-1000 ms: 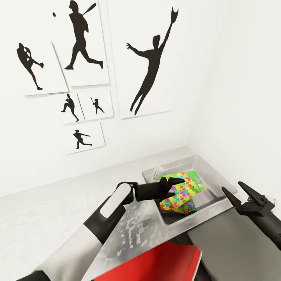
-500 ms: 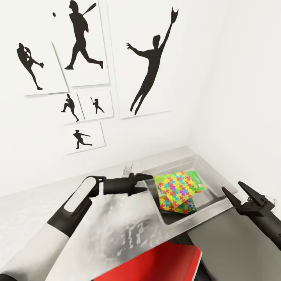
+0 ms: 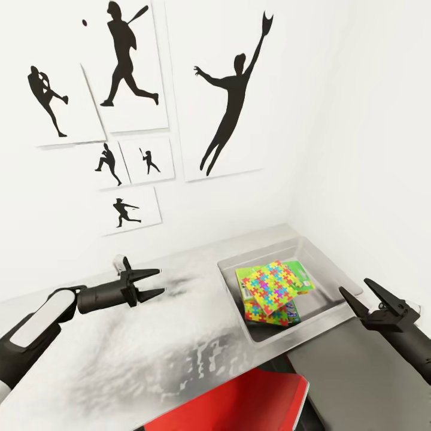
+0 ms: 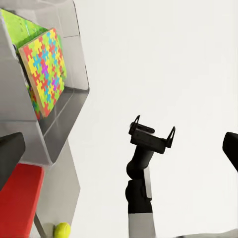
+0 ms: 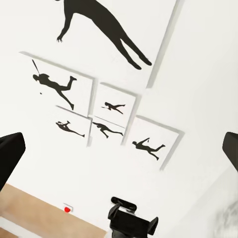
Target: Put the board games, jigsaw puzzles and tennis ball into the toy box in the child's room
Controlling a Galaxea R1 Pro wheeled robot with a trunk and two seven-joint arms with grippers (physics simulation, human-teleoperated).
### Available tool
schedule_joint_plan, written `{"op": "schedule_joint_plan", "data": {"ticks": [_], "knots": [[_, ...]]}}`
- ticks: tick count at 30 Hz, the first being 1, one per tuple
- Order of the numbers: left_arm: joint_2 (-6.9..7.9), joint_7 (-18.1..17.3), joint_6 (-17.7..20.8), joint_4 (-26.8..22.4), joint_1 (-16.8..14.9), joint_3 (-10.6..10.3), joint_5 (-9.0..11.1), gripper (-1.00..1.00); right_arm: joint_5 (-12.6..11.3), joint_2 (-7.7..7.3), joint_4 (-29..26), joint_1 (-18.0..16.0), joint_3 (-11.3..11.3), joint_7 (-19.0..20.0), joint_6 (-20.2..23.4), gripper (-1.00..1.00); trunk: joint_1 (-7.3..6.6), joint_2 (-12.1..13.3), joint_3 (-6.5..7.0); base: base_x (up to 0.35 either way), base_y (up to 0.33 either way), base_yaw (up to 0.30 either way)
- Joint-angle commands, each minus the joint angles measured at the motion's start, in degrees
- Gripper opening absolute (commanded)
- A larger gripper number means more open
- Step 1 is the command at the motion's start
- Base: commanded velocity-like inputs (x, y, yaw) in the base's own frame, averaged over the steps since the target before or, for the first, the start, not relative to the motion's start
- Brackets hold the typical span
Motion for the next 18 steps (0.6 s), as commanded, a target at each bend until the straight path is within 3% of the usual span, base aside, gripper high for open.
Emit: {"op": "schedule_joint_plan", "data": {"ticks": [1,6,11,18], "knots": [[0.62,-0.78,0.02,0.09,-0.03,-0.14,-0.26,1.00,0.24,-0.04,0.02,-0.06,-0.08,0.28,0.22,1.00,0.01,-0.11,-0.11,-0.219,0.000,0.000],[2.64,-1.31,0.04,0.19,0.03,-0.13,-0.25,1.00,0.29,-0.11,0.10,-0.06,-0.09,0.22,0.15,1.00,0.01,-0.11,-0.11,-0.173,0.000,0.000],[3.01,-1.34,-0.06,0.22,0.03,-0.13,-0.27,1.00,0.32,-0.12,0.17,-0.06,-0.17,-0.15,0.13,1.00,0.01,-0.11,-0.11,-0.097,0.000,0.000],[3.11,-1.31,-0.11,0.24,0.05,-0.05,-0.27,1.00,0.32,-0.12,0.25,-0.06,-0.18,-0.23,0.13,1.00,0.01,-0.11,0.04,-0.286,-0.001,-0.055]]}}
